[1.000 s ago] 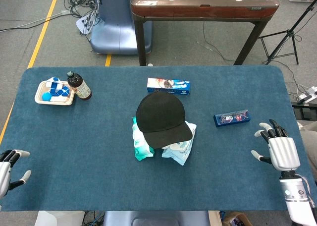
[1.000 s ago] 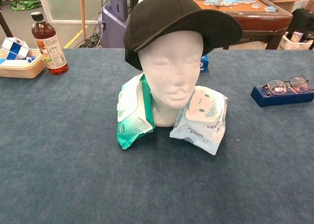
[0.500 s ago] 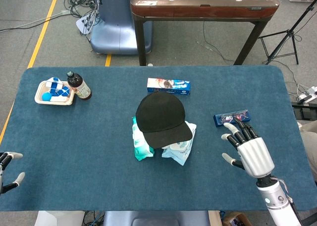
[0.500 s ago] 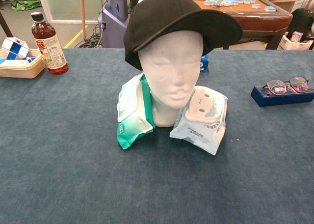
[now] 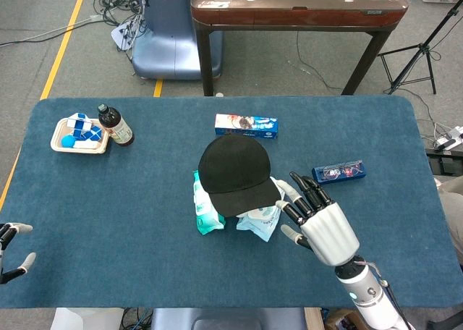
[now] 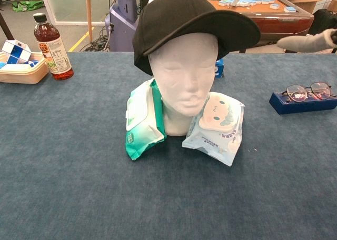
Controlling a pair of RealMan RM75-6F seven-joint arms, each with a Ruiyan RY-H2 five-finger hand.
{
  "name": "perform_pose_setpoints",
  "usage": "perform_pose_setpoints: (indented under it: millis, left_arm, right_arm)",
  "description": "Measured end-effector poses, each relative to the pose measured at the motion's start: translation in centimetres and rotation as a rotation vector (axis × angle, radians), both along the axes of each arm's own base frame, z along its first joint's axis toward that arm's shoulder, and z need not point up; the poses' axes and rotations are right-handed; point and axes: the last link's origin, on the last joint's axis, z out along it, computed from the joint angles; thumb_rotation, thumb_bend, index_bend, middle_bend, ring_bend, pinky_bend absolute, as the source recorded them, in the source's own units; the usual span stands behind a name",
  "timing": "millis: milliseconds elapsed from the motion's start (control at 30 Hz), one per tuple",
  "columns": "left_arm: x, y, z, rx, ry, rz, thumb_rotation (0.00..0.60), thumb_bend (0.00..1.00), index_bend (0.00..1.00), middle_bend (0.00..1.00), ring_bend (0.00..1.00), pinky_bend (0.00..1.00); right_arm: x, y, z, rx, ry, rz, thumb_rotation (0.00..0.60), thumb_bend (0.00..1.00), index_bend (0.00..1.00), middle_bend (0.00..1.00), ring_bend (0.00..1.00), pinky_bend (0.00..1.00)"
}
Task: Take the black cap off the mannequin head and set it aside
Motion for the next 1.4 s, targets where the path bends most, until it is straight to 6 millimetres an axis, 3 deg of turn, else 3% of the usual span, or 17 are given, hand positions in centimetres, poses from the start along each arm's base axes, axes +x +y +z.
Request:
perform_pose_setpoints:
  millis: [367, 733, 1133, 1400]
  left_arm:
    - [0.0, -0.1, -0.1, -0.017, -0.003, -0.005, 0.600, 0.23, 0.35, 0.33, 0.25, 0.37]
    - [0.0, -0.2, 0.0, -0.021, -0.009, -0.008, 0.600, 0.23, 0.35, 0.33, 0.25, 0.37]
    - [0.1, -0.3, 0.0, -0.029, -0.014, -0.011, 0.600, 0.23, 0.35, 0.33, 0.25, 0.37]
    - [0.1, -0.4, 0.0, -0.033, -0.016, -0.012, 0.600, 0.23, 0.35, 0.33, 0.25, 0.37]
  right_arm:
    - [2.9, -2.5, -1.6, 0.000, -0.025, 0.014, 0.600, 0.02, 0.43, 0.23, 0.10, 0.23]
    - [4.1, -4.9, -3.7, 0.043, -0.054, -0.014, 0.600, 0.04, 0.50, 0.23, 0.10, 0.23]
    - [4.5, -6.0, -5.7, 0.102, -0.109, -0.002, 0.600, 0.35, 0.67, 0.26, 0.10, 0.23]
    - [4.7, -6.3, -6.1, 0.079, -0.127, 0.023, 0.600, 0.47, 0.78, 0.31, 0.10, 0.23]
